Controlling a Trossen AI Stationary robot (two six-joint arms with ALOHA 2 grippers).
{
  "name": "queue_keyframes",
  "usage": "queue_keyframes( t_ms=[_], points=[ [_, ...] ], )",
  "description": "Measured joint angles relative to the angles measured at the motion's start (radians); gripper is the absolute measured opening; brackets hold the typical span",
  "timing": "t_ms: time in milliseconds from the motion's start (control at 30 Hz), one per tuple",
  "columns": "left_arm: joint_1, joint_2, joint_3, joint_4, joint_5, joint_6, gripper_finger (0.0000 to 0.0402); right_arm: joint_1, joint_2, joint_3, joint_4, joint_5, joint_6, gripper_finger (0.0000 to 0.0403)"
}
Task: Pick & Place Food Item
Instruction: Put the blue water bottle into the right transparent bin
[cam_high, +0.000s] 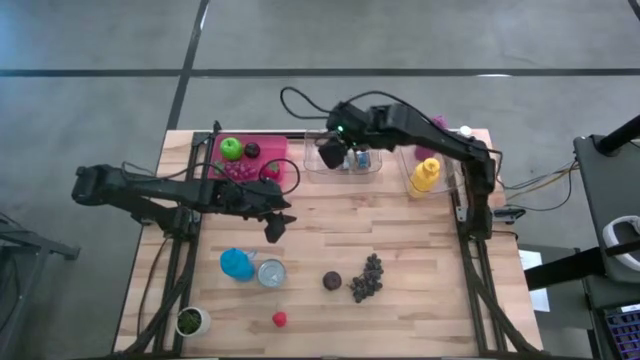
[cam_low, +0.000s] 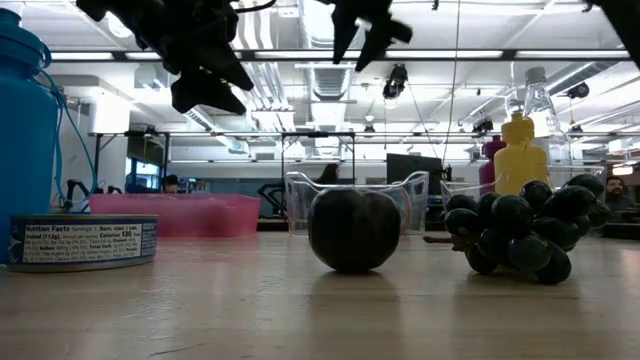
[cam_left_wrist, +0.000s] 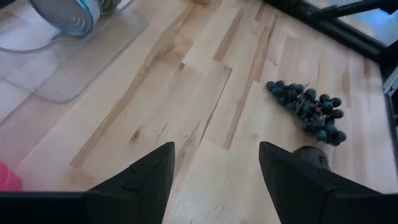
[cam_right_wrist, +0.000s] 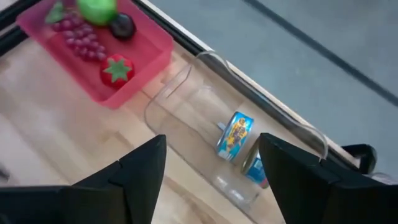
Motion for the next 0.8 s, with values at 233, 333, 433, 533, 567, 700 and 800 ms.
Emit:
queue_keyframes(
  t_ms=[233,333,433,533,567,700,800],
  points=[
    [0.0,-0.014,0.09,-0.092,-0.001,0.024,0.0229,0.095,-0.113,-0.099,0.01,0.059,0.0,0.0249],
    [0.0,-0.015,0.16,-0.186,-0.001,0.027,0.0226,0.123,-0.156,-0.154,0.012,0.096,0.017,0.0253],
    [-0.005,-0.015,0.248,-0.331,-0.003,0.021,0.0224,0.148,-0.198,-0.211,0.012,0.123,0.049,0.0256],
    [-0.024,-0.016,0.342,-0.481,-0.002,-0.015,0.0222,0.164,-0.24,-0.269,0.029,0.132,0.052,0.0254],
    [-0.034,-0.016,0.374,-0.538,0.003,-0.026,0.0222,0.168,-0.256,-0.292,0.047,0.132,0.053,0.0252],
    [-0.093,-0.016,0.482,-0.721,0.014,-0.111,0.0221,0.185,-0.31,-0.375,0.113,0.132,0.053,0.0246],
    [-0.135,-0.016,0.56,-0.815,0.045,-0.215,0.0222,0.186,-0.353,-0.438,0.161,0.131,0.053,0.0244]
  ],
)
